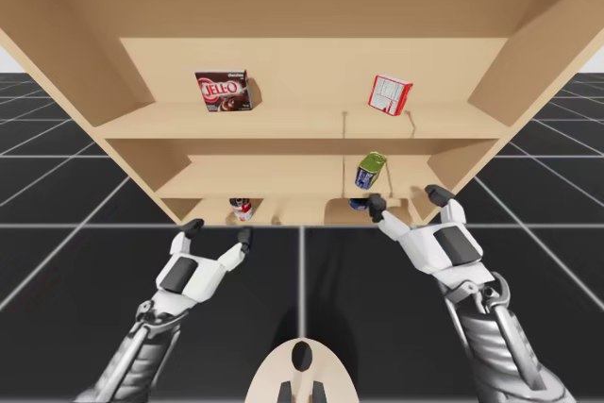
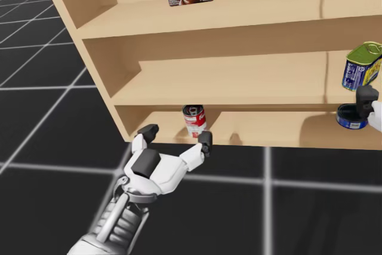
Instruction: Find the tomato soup can on the shelf and bring it to me.
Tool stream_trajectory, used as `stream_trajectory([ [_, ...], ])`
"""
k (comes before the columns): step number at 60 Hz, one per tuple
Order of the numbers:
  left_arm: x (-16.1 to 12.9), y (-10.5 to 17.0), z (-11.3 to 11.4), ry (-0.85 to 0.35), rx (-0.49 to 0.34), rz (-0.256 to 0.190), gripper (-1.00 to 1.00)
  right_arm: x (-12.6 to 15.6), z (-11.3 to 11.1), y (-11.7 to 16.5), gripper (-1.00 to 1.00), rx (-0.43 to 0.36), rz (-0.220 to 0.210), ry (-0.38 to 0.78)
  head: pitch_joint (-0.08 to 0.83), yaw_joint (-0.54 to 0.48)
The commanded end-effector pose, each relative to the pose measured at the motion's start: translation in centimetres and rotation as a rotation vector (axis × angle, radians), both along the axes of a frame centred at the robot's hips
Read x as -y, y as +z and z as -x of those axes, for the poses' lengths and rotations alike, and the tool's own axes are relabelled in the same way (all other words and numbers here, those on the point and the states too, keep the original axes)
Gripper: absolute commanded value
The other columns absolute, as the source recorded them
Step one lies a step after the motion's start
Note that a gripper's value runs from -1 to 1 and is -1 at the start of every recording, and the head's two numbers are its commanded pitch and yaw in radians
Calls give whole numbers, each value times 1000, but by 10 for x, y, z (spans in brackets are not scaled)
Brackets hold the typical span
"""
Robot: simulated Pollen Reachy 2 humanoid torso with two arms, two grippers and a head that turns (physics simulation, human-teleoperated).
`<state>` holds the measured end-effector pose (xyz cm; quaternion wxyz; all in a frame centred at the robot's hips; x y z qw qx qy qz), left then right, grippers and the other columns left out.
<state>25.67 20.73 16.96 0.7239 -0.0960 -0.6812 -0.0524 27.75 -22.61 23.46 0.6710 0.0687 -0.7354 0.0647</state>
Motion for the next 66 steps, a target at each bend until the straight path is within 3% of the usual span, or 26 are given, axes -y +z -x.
stream_trajectory([
  [1,19,-18,-20,24,-30,56,-1000,1,0,0,-1000,3,0,-4,573,269],
  [21,38,-31,-73,59,-107,9,-1000,2,0,0,-1000,3,2,-7,573,267],
  [29,42,-35,-90,63,-131,19,-1000,3,0,0,-1000,6,4,-10,576,266],
  [50,46,-43,-106,41,-209,39,-1000,4,1,1,-1000,8,5,-14,580,265],
  [53,47,-44,-106,35,-212,31,-515,5,1,0,-1000,8,5,-14,580,266],
  [54,47,-44,-106,35,-210,29,-208,5,0,0,-1000,7,5,-14,580,266],
  [55,47,-44,-105,29,-213,22,821,5,0,0,-1000,7,5,-14,580,266],
  [59,47,-44,-105,20,-221,26,1000,5,0,0,-1000,7,5,-13,580,266],
  [66,47,-42,-104,12,-215,30,1000,5,0,1,-1000,8,4,-13,579,264],
])
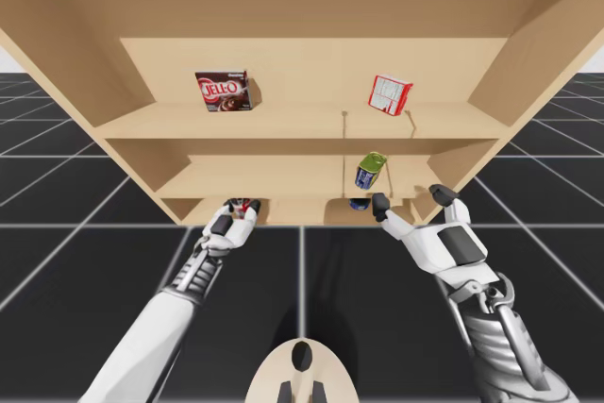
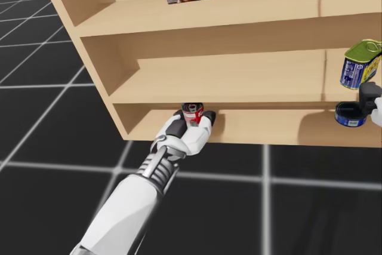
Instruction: Find the tomato soup can on the shelf and bring it to me.
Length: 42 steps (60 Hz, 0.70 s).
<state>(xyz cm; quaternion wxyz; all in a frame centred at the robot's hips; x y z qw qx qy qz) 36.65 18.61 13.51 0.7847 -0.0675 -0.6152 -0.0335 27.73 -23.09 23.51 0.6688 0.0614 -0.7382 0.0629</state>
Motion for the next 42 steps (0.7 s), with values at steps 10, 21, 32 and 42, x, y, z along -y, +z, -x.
stream_trajectory([
  [10,20,17,9,-48,50,91,1000,0,0,1,-1000,2,-5,-1,577,262],
  [21,11,37,25,-55,113,95,1000,0,0,0,-1000,1,-6,-2,573,262],
  [32,0,37,48,-56,116,69,1000,0,-1,0,-1000,2,-2,-5,571,263],
  [42,-19,34,82,-57,80,32,1000,4,-1,3,-1000,34,-22,-58,566,261],
])
